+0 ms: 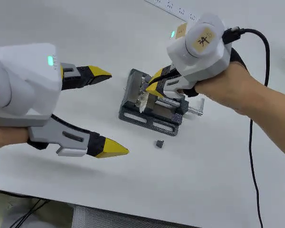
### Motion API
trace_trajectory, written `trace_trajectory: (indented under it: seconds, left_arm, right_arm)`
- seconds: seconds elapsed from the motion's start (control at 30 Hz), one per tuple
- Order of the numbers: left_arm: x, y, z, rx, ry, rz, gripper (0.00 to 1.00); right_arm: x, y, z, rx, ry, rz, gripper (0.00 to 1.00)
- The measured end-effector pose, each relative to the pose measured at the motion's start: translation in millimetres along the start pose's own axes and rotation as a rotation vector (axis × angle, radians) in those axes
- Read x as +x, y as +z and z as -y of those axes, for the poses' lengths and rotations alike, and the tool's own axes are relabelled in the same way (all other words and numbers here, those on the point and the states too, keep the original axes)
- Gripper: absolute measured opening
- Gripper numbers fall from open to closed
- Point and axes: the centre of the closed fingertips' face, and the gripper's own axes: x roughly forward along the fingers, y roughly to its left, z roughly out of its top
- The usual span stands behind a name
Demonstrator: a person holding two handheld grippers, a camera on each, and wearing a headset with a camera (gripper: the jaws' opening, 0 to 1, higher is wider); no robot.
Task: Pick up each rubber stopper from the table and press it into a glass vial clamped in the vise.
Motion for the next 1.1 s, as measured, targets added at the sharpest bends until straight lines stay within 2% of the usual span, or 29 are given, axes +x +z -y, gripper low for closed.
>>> trace_trajectory:
  seconds: [0.23,0.57,1.1]
  left_arm:
    - [-0.3,-1.0,1.5,0.011,-0.011,-0.017,0.84]
    - [0.0,1.5,5.1,0.034,-0.024,-0.038,0.82]
    - [-0.7,1.2,9.9,0.069,-0.031,-0.080,0.81]
  right_arm:
    - [-12.9,5.2,-3.7,0.048,-0.007,0.063,0.09]
    - [-29.2,4.5,-10.1,0.095,-0.027,0.139,0.20]
    - [-51.5,-13.8,-27.9,0.150,-0.028,0.246,0.41]
